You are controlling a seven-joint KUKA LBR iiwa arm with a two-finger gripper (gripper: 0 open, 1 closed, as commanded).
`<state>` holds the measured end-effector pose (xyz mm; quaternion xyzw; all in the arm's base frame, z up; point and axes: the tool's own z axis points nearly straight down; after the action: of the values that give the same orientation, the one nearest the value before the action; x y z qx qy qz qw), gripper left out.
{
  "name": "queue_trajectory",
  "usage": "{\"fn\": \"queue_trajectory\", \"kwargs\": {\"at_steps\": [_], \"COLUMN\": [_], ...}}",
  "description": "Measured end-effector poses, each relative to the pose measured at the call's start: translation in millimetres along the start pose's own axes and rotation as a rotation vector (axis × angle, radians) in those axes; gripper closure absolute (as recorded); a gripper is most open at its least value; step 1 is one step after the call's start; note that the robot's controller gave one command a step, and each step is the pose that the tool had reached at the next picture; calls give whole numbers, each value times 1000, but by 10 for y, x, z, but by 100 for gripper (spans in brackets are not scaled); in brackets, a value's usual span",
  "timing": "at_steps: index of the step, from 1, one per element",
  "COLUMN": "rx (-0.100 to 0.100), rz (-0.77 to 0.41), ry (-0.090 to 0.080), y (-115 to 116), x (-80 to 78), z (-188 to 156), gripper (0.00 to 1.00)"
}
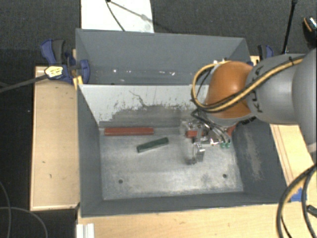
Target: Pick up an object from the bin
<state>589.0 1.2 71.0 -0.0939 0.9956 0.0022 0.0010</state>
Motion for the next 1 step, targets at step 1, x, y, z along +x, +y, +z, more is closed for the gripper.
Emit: {"fn": "queue_trajectory", "kwargs": {"at_steps": [1], "rx": [0], "rz": [-59], "ry": [-4], "y": [872], "x": [11], "z": [-357], "gripper": [0]}}
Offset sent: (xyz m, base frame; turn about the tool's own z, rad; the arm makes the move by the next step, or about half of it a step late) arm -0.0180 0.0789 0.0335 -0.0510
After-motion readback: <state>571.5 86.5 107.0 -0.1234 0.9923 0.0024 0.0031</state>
